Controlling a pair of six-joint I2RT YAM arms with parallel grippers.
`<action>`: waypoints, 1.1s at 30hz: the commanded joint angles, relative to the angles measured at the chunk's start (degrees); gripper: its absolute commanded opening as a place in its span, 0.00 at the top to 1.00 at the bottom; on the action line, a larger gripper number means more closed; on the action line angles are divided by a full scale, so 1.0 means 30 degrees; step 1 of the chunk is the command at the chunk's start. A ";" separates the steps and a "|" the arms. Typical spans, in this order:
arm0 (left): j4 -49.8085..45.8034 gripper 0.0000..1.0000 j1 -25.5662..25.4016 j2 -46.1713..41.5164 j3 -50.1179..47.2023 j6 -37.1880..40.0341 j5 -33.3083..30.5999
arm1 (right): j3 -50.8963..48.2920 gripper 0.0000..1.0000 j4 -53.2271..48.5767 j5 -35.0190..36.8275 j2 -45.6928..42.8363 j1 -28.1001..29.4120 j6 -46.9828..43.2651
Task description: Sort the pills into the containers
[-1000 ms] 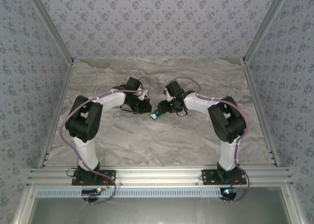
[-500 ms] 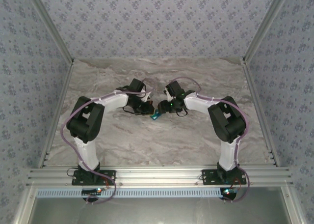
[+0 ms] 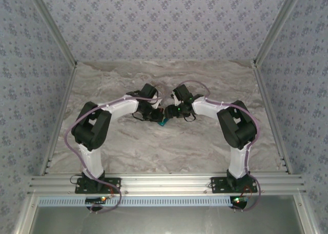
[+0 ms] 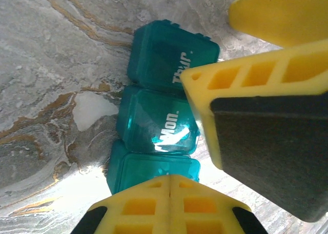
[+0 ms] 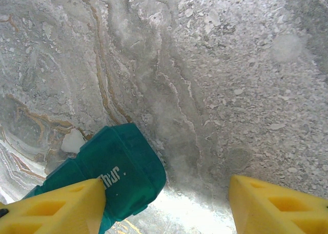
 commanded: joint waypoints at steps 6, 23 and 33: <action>-0.1152 1.00 -0.0468 -0.0120 0.0178 0.0556 -0.0832 | -0.0211 0.33 -0.0624 0.0228 0.0689 -0.0092 0.0273; -0.0873 1.00 -0.1442 -0.1029 -0.0059 0.0844 -0.2142 | -0.0211 0.33 -0.0673 0.0177 0.0600 -0.0121 0.0244; -0.0853 1.00 -0.1467 -0.0232 -0.0315 0.0816 -0.2741 | -0.0211 0.33 -0.0623 0.0112 0.0688 -0.0104 0.0261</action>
